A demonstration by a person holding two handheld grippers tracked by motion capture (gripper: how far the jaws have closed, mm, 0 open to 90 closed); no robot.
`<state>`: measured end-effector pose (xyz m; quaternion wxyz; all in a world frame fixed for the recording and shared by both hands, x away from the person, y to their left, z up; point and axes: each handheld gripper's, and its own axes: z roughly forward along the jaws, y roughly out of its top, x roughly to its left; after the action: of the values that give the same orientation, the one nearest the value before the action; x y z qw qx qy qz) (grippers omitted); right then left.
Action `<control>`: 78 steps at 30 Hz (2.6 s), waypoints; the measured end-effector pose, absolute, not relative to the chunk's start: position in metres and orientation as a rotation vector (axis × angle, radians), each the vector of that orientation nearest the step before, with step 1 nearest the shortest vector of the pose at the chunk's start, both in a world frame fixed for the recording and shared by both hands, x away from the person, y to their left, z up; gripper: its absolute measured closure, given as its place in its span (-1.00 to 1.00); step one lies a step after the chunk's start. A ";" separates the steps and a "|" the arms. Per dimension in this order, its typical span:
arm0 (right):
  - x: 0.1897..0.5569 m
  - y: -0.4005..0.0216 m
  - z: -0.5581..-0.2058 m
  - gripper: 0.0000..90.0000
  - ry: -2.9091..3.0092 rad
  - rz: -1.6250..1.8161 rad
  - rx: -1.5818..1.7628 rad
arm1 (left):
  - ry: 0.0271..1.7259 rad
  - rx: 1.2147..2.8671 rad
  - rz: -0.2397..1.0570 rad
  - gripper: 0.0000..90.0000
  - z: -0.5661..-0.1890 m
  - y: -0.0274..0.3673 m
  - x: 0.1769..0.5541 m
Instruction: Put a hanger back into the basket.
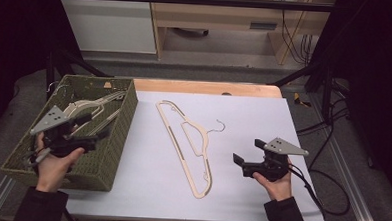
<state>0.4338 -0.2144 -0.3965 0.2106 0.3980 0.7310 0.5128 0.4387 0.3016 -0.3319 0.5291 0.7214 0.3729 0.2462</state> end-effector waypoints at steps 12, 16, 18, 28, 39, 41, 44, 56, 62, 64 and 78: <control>0.439 -0.195 -0.401 -0.84 2.073 1.438 1.118 | 0.814 1.735 0.492 -0.83 -0.357 0.249 0.425; 0.443 -0.184 -0.404 -0.80 2.100 1.424 1.132 | 0.800 1.752 0.461 -0.82 -0.367 0.240 0.423; 0.446 -0.177 -0.407 -0.76 2.123 1.397 1.140 | 0.791 1.763 0.450 -0.82 -0.372 0.235 0.422; 0.469 -0.144 -0.439 -0.50 2.227 1.283 1.222 | 0.754 1.799 0.432 -0.86 -0.381 0.225 0.423; 0.481 -0.117 -0.473 -0.05 2.352 1.086 1.210 | 0.765 1.806 0.434 -0.88 -0.385 0.224 0.425; 0.480 -0.116 -0.477 0.03 2.363 1.060 1.210 | 0.772 1.803 0.435 -0.87 -0.385 0.224 0.425; 0.479 -0.113 -0.480 0.14 2.378 1.032 1.184 | 0.775 1.804 0.441 -0.87 -0.385 0.225 0.425; 0.478 -0.110 -0.473 0.70 2.365 0.952 1.330 | 0.778 1.809 0.437 -0.85 -0.385 0.224 0.423; 0.481 -0.119 -0.469 0.74 2.363 0.872 1.375 | 0.779 1.803 0.437 -0.84 -0.384 0.226 0.422; 0.482 -0.126 -0.468 0.75 2.357 0.868 1.394 | 0.778 1.800 0.440 -0.84 -0.384 0.225 0.422; 0.478 -0.148 -0.467 0.58 2.345 0.847 1.410 | 0.774 1.814 0.432 -0.84 -0.387 0.223 0.422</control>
<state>0.4776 -0.1479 -0.4672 0.1384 0.4874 0.8108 0.2929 0.4216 0.2230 -0.3866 0.5321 0.7606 0.3247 0.1813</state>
